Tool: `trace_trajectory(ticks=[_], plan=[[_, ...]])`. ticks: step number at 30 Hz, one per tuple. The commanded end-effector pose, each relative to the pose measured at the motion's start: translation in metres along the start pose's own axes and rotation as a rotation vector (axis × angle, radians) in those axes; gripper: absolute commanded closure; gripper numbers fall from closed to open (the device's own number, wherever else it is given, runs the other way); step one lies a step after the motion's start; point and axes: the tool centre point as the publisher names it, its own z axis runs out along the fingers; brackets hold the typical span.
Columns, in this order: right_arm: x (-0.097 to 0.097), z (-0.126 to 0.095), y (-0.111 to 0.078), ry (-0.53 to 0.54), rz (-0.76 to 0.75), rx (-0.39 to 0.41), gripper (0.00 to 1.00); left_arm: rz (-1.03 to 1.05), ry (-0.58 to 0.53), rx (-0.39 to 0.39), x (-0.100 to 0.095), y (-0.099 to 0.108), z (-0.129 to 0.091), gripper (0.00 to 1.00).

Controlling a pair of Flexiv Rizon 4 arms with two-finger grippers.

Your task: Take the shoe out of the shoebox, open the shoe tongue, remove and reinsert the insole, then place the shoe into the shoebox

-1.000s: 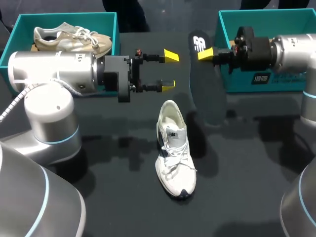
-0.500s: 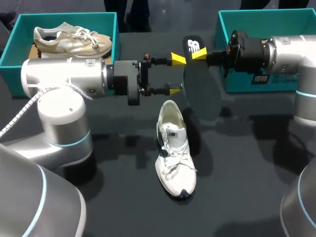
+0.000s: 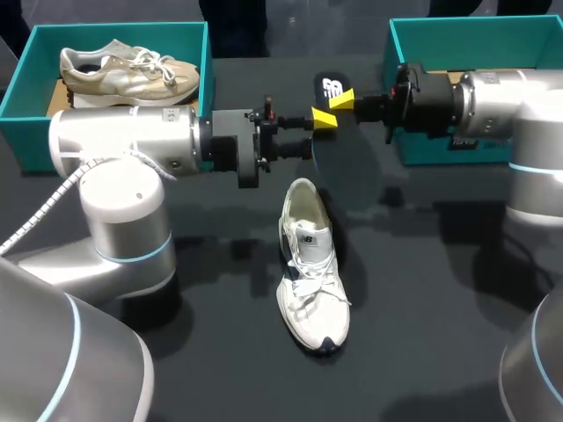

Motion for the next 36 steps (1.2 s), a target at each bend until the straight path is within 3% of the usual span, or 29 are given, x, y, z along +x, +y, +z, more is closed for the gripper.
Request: trace_trajectory(ticks=[1,8,11,16,21,22,23,24,25,36], plan=[[-0.002,0.004,0.003,-0.005,0.007,0.010,1.00,0.001,0.001,-0.006,0.002,0.001,0.004,0.65],[-0.003,0.005,0.004,-0.001,0.016,0.014,1.00,0.000,0.005,-0.017,0.004,0.003,0.006,0.85],[-0.003,0.006,0.004,-0.001,0.018,0.015,1.00,0.001,0.006,-0.021,0.005,0.004,0.007,0.87],[-0.004,0.006,0.005,-0.001,0.022,0.016,1.00,0.004,0.009,-0.025,0.006,0.006,0.009,1.00],[-0.005,0.006,0.005,0.006,0.025,0.015,1.00,0.008,0.011,-0.029,0.007,0.006,0.010,1.00],[-0.005,0.005,0.005,0.010,0.024,0.013,0.95,0.008,0.012,-0.029,0.007,0.006,0.009,1.00],[-0.006,0.003,0.005,0.015,0.021,0.008,0.64,0.008,0.013,-0.028,0.006,0.005,0.007,1.00],[-0.006,0.001,0.004,0.016,0.018,0.003,0.45,0.010,0.015,-0.027,0.006,0.004,0.005,1.00],[-0.005,-0.001,0.004,0.017,0.012,-0.002,0.00,0.012,0.017,-0.026,0.005,0.004,0.003,1.00],[-0.007,-0.037,-0.014,0.083,-0.062,-0.003,0.00,-0.047,0.047,-0.019,0.000,-0.009,-0.037,1.00]])
